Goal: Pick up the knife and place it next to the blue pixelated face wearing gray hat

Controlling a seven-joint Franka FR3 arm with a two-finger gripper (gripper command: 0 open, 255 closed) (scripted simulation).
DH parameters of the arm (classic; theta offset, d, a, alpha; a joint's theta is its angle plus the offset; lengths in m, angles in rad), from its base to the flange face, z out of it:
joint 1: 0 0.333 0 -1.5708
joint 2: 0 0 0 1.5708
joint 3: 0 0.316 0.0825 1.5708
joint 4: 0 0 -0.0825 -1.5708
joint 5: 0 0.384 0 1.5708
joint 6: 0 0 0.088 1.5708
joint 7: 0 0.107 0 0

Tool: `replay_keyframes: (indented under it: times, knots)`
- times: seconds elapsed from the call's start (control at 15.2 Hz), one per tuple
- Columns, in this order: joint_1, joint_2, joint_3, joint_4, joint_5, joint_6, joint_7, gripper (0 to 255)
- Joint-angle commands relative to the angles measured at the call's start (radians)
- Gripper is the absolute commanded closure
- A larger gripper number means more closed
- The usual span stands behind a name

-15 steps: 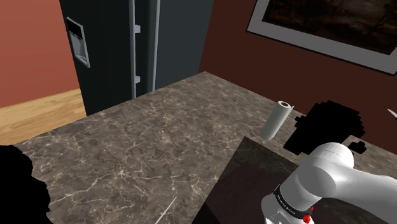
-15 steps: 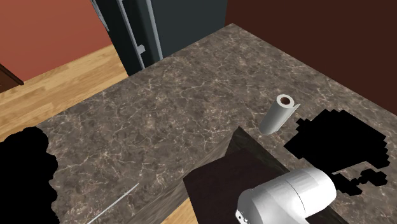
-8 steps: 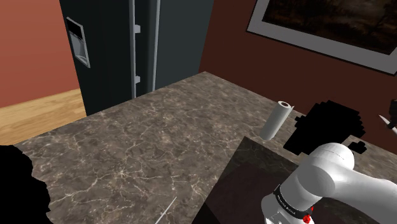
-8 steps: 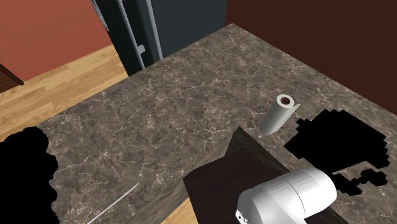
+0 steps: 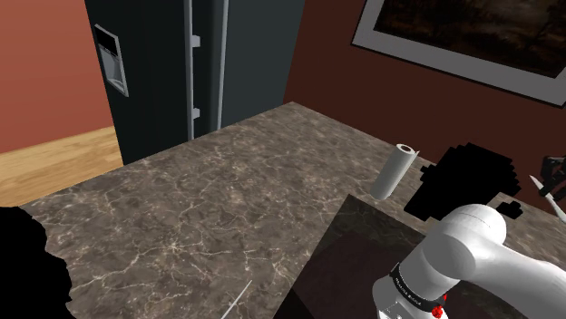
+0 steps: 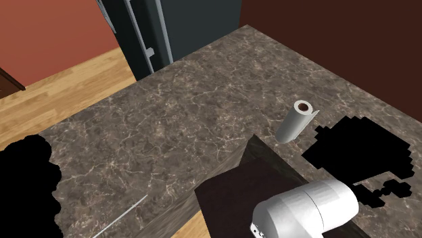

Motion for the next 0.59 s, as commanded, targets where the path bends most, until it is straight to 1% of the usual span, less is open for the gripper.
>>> replay_keyframes:
  times: [0.0, 0.53]
  knots:
    - [-0.007, -0.024, -0.012, -0.031, -0.012, 0.008, 0.003, 255]
    - [-0.041, -0.116, -0.069, -0.142, -0.071, 0.033, 0.005, 255]
